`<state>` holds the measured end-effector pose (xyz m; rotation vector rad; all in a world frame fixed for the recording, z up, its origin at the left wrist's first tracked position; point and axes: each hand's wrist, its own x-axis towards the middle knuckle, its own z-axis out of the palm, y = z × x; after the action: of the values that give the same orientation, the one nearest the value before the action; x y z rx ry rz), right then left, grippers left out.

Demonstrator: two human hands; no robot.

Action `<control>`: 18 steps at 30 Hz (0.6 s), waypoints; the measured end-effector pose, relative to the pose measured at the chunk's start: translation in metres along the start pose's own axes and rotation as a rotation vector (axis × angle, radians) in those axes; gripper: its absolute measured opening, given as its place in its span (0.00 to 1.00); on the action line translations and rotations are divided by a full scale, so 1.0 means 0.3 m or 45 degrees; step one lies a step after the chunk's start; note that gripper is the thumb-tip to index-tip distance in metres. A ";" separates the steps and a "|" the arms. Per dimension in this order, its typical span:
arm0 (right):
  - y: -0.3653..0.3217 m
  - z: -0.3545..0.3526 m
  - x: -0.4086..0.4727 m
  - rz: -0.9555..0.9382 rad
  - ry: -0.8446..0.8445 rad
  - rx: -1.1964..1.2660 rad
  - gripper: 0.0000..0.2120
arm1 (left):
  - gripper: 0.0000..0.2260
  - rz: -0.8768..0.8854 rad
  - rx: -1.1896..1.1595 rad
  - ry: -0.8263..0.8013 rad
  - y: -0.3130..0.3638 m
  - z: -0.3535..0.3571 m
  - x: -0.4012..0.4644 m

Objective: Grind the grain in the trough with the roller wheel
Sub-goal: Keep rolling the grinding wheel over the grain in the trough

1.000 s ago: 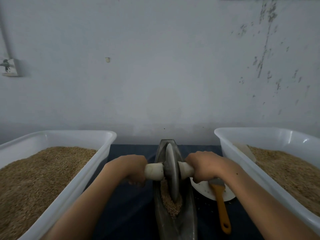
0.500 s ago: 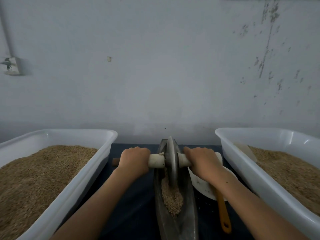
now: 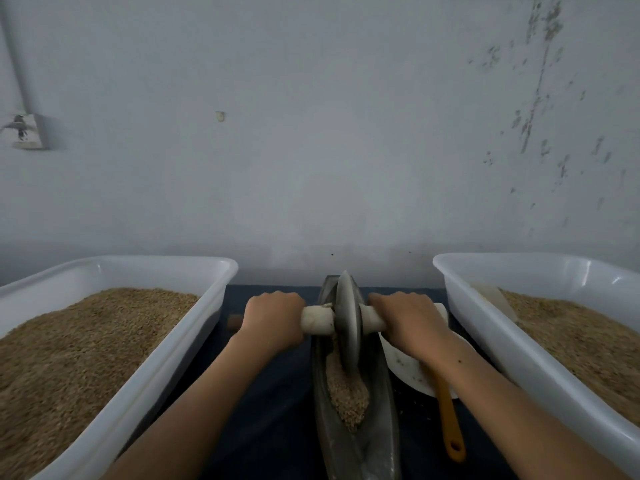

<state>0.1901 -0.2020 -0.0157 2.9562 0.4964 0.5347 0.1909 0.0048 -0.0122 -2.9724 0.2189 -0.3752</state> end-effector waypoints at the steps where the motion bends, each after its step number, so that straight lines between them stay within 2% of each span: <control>1: -0.001 0.014 -0.002 0.007 0.077 -0.002 0.09 | 0.12 -0.009 -0.006 0.057 0.004 0.006 -0.002; 3: 0.000 0.030 -0.003 0.007 0.160 0.007 0.10 | 0.10 -0.013 -0.014 0.127 0.005 0.016 -0.003; 5: 0.004 0.022 0.000 -0.014 0.125 -0.007 0.10 | 0.11 0.000 -0.014 0.071 -0.001 0.013 -0.002; 9: 0.015 -0.037 0.004 -0.102 -0.205 -0.036 0.11 | 0.16 0.038 -0.149 -0.371 -0.026 -0.021 0.004; 12: 0.016 -0.064 0.002 -0.142 -0.358 -0.045 0.11 | 0.10 0.059 -0.287 -0.584 -0.034 -0.025 0.001; 15: 0.012 -0.057 0.007 -0.109 -0.347 -0.038 0.12 | 0.11 0.047 -0.221 -0.495 -0.029 -0.025 -0.002; 18: 0.009 -0.011 0.010 -0.039 -0.110 -0.004 0.11 | 0.13 0.037 -0.052 -0.114 -0.017 -0.006 0.002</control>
<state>0.1923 -0.2035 -0.0112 2.9484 0.5305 0.4018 0.1917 0.0094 -0.0095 -3.0138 0.2629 -0.2365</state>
